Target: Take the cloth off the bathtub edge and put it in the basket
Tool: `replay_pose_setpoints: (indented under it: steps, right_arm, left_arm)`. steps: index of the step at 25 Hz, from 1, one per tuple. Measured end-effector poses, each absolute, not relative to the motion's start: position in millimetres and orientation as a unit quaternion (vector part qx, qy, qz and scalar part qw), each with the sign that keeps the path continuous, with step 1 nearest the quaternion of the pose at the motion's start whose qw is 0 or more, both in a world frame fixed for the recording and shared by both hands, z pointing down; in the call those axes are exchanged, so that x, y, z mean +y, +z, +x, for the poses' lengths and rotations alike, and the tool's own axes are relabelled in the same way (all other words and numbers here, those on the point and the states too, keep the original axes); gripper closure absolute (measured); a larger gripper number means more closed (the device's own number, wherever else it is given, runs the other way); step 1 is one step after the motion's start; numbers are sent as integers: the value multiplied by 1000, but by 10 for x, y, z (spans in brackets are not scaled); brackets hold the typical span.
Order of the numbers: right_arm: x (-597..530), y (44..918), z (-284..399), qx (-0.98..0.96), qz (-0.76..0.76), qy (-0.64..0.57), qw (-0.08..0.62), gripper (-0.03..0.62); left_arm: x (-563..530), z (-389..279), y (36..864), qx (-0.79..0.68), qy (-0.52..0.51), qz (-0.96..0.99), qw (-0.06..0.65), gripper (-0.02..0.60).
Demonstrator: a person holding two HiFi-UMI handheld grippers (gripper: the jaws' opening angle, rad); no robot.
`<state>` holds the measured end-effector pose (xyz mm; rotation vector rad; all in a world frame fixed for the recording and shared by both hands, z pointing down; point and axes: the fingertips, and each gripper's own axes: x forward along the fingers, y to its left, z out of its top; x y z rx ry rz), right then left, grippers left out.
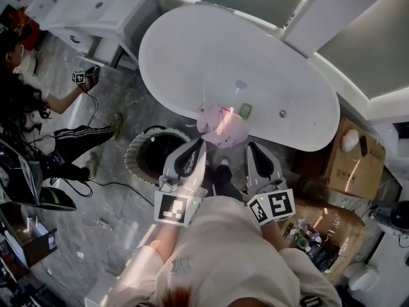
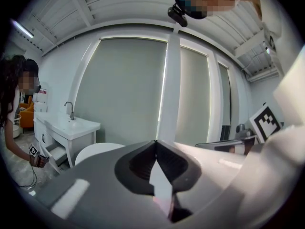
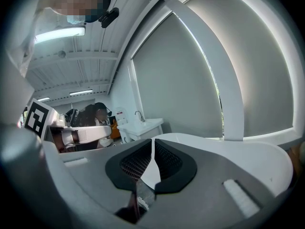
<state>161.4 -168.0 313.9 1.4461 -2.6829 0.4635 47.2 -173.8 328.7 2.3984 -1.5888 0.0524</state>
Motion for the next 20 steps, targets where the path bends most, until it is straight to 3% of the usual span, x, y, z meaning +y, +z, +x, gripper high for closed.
replay_pose_setpoints:
  steps: [7, 20]
  right_arm:
    - [-1690, 3340, 1558, -874, 457, 157, 47, 568]
    - [-2211, 4491, 1449, -862, 453, 198, 110, 396]
  left_arm:
    - [-1770, 442, 3348, -544, 15, 827, 140, 557]
    - [-1963, 455, 3909, -536, 26, 825, 178, 538]
